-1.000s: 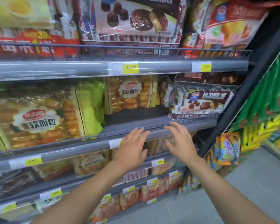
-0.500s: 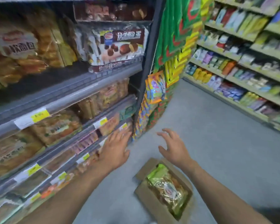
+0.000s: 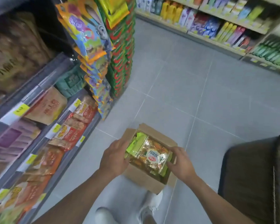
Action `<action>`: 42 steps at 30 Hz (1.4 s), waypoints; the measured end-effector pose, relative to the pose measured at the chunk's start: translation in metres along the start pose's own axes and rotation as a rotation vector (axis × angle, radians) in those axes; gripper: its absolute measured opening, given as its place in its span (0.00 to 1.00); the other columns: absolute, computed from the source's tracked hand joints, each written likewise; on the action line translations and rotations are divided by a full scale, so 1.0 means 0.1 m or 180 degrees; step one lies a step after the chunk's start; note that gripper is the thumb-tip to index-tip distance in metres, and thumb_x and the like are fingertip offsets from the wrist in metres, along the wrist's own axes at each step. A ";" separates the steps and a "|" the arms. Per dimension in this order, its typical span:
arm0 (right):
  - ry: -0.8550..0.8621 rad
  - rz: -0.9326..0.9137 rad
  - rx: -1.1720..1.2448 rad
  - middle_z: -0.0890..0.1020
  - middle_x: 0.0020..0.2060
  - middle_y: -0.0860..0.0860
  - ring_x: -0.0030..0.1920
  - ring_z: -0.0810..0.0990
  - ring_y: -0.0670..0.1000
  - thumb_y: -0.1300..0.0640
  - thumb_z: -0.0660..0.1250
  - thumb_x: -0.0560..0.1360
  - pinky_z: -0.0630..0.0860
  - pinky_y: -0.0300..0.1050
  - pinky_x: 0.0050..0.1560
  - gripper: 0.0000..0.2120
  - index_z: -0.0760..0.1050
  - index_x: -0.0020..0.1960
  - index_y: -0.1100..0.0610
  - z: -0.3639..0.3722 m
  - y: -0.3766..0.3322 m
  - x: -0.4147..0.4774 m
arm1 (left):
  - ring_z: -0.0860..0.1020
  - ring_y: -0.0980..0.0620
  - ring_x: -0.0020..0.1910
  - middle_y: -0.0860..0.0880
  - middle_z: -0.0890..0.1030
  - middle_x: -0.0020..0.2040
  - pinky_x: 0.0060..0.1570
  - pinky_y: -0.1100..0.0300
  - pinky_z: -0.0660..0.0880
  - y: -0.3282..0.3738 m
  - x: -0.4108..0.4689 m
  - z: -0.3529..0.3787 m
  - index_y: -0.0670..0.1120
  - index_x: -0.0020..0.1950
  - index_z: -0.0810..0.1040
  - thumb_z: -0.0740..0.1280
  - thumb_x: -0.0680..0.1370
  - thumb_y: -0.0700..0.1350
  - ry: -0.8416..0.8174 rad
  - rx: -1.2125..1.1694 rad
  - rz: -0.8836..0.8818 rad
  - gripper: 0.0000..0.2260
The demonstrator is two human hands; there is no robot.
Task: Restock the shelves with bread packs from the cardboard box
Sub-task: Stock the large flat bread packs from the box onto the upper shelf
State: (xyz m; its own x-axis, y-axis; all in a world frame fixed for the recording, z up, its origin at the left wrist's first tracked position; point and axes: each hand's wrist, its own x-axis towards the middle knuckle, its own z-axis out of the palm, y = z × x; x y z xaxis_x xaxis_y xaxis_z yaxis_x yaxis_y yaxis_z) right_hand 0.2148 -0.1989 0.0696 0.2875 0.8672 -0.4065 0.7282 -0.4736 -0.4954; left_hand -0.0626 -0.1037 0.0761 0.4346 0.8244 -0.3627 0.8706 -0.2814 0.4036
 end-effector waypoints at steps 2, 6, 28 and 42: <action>-0.0143 0.0352 0.0249 0.76 0.64 0.51 0.65 0.75 0.53 0.57 0.75 0.70 0.70 0.43 0.63 0.28 0.74 0.69 0.53 0.26 0.34 0.16 | 0.62 0.45 0.77 0.47 0.66 0.77 0.69 0.50 0.69 -0.04 0.31 0.44 0.49 0.79 0.63 0.66 0.78 0.51 -0.0223 0.0017 -0.0043 0.30; -0.0317 0.1171 0.0818 0.76 0.66 0.50 0.65 0.76 0.53 0.53 0.76 0.74 0.72 0.44 0.62 0.29 0.72 0.72 0.53 0.89 0.98 0.52 | 0.61 0.46 0.78 0.48 0.64 0.79 0.69 0.51 0.69 -0.21 0.95 1.39 0.49 0.80 0.60 0.64 0.80 0.52 -0.0688 0.0119 -0.0242 0.29; -0.0015 0.3281 0.2693 0.81 0.56 0.56 0.53 0.82 0.61 0.45 0.71 0.74 0.78 0.63 0.60 0.30 0.65 0.72 0.51 3.34 3.05 2.54 | 0.62 0.42 0.79 0.45 0.60 0.82 0.75 0.49 0.64 -1.08 3.35 4.11 0.46 0.83 0.50 0.70 0.73 0.67 -0.1346 -0.0667 -0.1501 0.49; 0.0346 0.3320 0.2674 0.80 0.55 0.54 0.53 0.81 0.61 0.43 0.68 0.74 0.78 0.63 0.60 0.27 0.69 0.70 0.51 3.23 2.97 2.48 | 0.61 0.45 0.79 0.48 0.58 0.82 0.74 0.53 0.62 -1.18 3.26 4.04 0.48 0.83 0.53 0.74 0.76 0.55 -0.1444 -0.1279 -0.1365 0.43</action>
State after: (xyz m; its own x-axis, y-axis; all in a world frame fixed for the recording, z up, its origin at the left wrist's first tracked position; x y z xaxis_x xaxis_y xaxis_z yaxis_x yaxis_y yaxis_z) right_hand 0.3016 -0.1742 -0.4267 0.5463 0.0355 -0.8369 -0.4477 -0.8320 -0.3275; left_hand 0.0695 0.0000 -0.4298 0.2038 0.5132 -0.8337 0.8716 0.2927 0.3932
